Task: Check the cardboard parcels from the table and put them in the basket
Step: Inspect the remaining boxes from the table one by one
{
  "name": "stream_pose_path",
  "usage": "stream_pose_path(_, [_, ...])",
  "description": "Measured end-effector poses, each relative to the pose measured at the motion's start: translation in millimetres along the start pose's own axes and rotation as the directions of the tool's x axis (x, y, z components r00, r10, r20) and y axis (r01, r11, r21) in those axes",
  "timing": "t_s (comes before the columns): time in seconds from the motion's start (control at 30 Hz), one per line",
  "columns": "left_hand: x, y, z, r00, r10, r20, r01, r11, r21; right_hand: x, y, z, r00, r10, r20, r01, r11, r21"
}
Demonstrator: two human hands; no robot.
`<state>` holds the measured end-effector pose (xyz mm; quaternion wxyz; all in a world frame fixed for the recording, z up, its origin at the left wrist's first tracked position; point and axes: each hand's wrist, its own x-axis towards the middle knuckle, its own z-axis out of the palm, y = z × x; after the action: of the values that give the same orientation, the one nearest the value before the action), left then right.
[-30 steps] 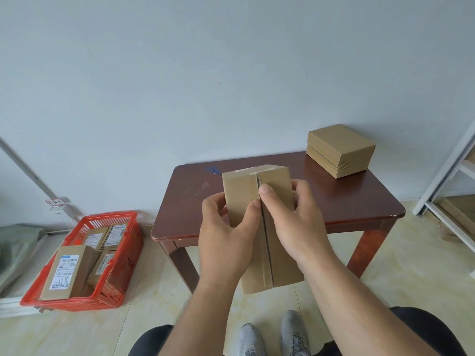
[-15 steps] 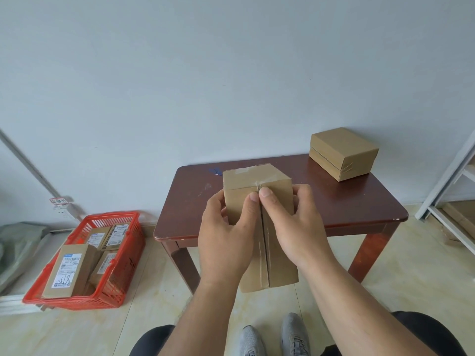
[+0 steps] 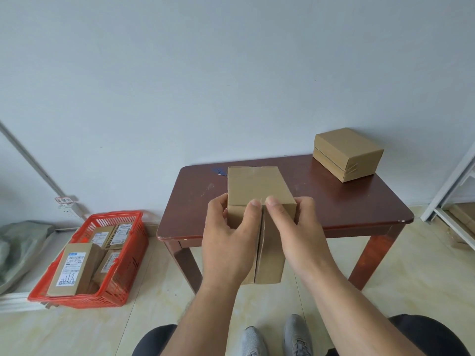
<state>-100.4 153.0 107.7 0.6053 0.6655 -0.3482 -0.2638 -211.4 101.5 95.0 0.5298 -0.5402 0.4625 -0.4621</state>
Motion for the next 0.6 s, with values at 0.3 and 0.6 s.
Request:
stream_pose_path(0.3, [0.4, -0.7, 3.0, 0.999, 0.001, 0.042, 0.0, 0.999, -0.042, 1.4, -0.6, -3.4, 0.999, 0.011, 0.053, -0.012, 0.999, 0.032])
stream_pose_path(0.6, [-3.0, -2.9, 2.3, 0.996, 0.058, 0.063, -0.053, 0.996, -0.073, 2.9, -4.6, -3.3, 0.997, -0.052, 0.055, 0.048, 0.996, 0.069])
